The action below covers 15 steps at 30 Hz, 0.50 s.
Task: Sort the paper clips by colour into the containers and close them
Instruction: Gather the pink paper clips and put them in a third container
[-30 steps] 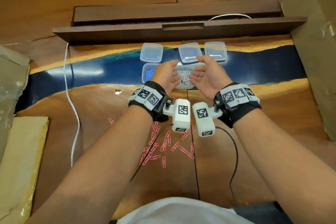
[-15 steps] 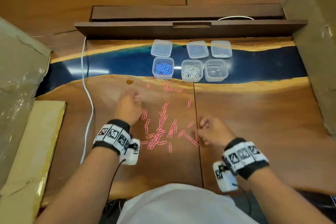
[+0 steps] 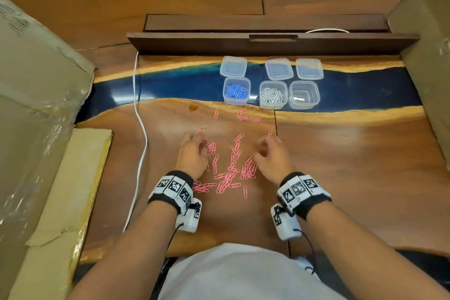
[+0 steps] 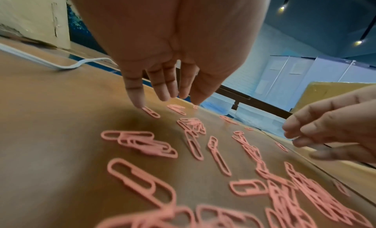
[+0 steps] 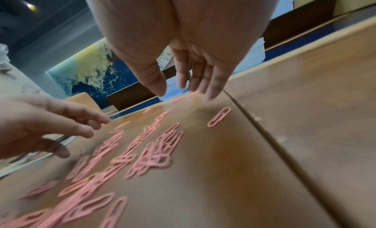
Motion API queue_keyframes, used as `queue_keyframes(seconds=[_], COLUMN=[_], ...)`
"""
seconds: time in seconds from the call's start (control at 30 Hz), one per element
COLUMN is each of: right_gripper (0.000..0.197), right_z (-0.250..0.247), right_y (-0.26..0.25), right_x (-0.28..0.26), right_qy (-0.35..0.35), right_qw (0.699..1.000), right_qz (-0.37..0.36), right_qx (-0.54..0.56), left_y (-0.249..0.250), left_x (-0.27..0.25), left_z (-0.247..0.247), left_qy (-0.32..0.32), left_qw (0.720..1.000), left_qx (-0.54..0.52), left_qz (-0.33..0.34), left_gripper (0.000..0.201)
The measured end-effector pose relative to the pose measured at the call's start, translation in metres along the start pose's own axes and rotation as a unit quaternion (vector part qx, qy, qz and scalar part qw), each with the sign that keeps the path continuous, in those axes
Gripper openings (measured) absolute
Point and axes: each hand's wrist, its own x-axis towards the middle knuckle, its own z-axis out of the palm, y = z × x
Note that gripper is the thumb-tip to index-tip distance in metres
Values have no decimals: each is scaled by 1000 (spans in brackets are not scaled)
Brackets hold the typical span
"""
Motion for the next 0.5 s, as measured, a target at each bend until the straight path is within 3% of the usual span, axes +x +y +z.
queue_keyframes(seconds=[0.07, 0.17, 0.27, 0.33, 0.5], right_gripper=[62, 91, 93, 91, 87], right_z=[-2, 11, 25, 23, 9], right_y=[6, 13, 5, -6, -30], right_x=[12, 5, -12, -10, 52], right_qy=[1, -74, -146, -164, -94], right_qw=[996, 970, 947, 951, 957], right_qz=[-20, -38, -106, -128, -133], right_qx=[-89, -228, -267, -227, -239], left_y=[-3, -4, 1, 10, 37], left_x=[8, 12, 4, 9, 62], left_z=[-5, -2, 12, 14, 12], left_qy=[15, -57, -126, -119, -114], left_qw=[999, 985, 955, 954, 959], left_qx=[43, 158, 255, 255, 231], left_qz=[18, 43, 85, 106, 115], left_gripper=[50, 64, 73, 69, 68])
